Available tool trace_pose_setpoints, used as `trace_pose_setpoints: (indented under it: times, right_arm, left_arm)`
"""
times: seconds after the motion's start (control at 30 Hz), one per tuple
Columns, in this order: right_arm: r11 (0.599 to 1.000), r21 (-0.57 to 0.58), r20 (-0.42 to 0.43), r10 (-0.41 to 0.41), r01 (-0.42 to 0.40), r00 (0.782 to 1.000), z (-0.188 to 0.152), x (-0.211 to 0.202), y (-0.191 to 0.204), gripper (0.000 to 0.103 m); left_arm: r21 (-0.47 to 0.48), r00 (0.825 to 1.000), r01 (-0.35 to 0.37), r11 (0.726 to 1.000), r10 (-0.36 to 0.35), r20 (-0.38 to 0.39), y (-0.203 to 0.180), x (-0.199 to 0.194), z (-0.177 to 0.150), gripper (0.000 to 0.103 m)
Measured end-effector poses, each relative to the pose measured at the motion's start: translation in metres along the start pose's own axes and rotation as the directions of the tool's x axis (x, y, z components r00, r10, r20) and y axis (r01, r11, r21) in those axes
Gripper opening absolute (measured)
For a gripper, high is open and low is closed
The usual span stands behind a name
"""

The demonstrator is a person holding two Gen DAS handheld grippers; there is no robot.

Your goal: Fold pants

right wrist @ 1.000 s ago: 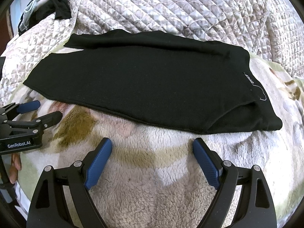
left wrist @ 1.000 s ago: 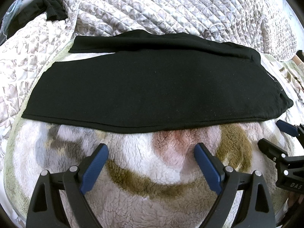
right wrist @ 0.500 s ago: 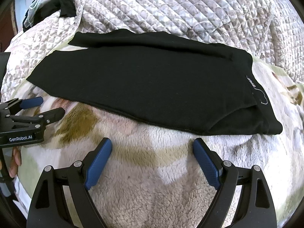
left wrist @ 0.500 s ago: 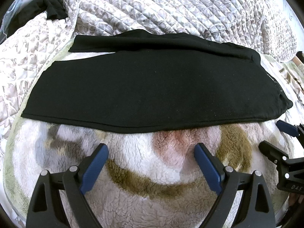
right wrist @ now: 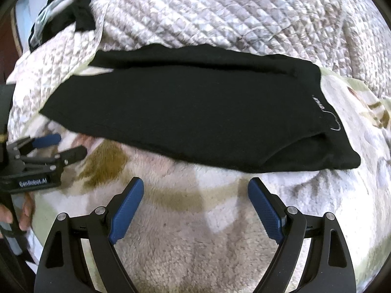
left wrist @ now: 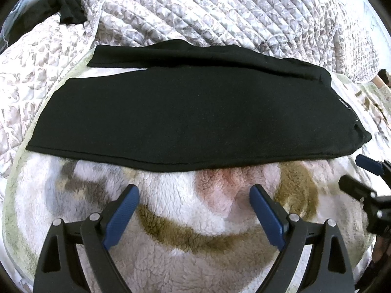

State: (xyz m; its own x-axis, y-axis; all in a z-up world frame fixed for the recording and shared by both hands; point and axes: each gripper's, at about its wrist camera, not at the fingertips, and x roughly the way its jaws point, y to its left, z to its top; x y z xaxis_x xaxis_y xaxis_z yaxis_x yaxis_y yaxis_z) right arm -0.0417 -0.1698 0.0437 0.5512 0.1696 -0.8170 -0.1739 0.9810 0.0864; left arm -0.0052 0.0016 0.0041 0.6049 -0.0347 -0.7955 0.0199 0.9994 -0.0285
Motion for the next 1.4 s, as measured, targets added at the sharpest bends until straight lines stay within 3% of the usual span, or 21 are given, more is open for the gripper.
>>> trace_pose_setpoints:
  times: [0.2,0.3,0.43,0.63,0.7,0.83,0.93,1.03,1.13,1.17,1.27,1.4]
  right_arm:
    - [0.995,0.097,0.03,-0.011,0.008,1.0,0.002,-0.01,-0.023,0.087]
    - [0.985,0.168,0.025,-0.036,0.031,0.999,0.002,-0.01,-0.04,0.087]
    - [0.949,0.316,0.001,-0.017,0.016,1.0,-0.001,-0.004,-0.07,0.086]
    - [0.882,0.465,0.077,0.042,-0.074,0.996,0.005,0.0,-0.1,0.086]
    - [0.855,0.509,0.105,0.056,-0.102,0.993,0.009,0.005,-0.113,0.083]
    - [0.79,0.6,0.143,0.051,-0.127,0.988,0.01,0.01,-0.139,0.061]
    - [0.744,0.65,0.165,0.061,-0.155,0.984,0.009,0.014,-0.153,0.047]
    - [0.736,0.66,0.168,0.049,-0.149,0.985,0.011,0.016,-0.158,0.032]
    - [0.717,0.682,0.172,0.037,-0.146,0.984,0.014,0.021,-0.168,0.017]
    - [0.711,0.687,0.171,0.037,-0.147,0.985,0.015,0.022,-0.17,0.011]
    - [0.715,0.683,0.171,0.044,-0.151,0.984,0.016,0.021,-0.17,0.006]
    - [0.722,0.67,0.204,0.041,-0.17,0.978,0.02,0.006,-0.168,0.005]
  left_arm:
    - [-0.076,0.995,-0.006,0.997,0.013,0.095,0.024,-0.022,0.008,0.093]
    - [-0.156,0.995,-0.018,0.988,0.033,0.098,0.048,-0.023,0.01,0.093]
    - [-0.293,0.997,0.018,0.956,0.006,0.078,0.084,-0.017,0.009,0.093]
    - [-0.406,0.989,0.101,0.908,-0.047,0.142,0.118,-0.011,0.012,0.092]
    - [-0.445,0.986,0.121,0.887,-0.056,0.158,0.127,-0.005,0.014,0.09]
    - [-0.474,0.981,0.134,0.87,-0.049,0.187,0.134,-0.001,0.019,0.089]
    - [-0.483,0.98,0.109,0.869,-0.014,0.197,0.138,0.003,0.024,0.08]
    - [-0.504,0.981,0.085,0.86,0.016,0.193,0.146,0.007,0.027,0.065]
    - [-0.513,0.983,0.051,0.857,0.049,0.18,0.15,0.01,0.031,0.049]
    - [-0.515,0.983,0.036,0.856,0.062,0.171,0.151,0.012,0.032,0.039]
    - [-0.53,0.986,-0.001,0.848,0.09,0.142,0.156,0.015,0.035,0.008]
    - [-0.503,0.985,-0.016,0.864,0.1,0.141,0.152,0.003,0.037,0.004]
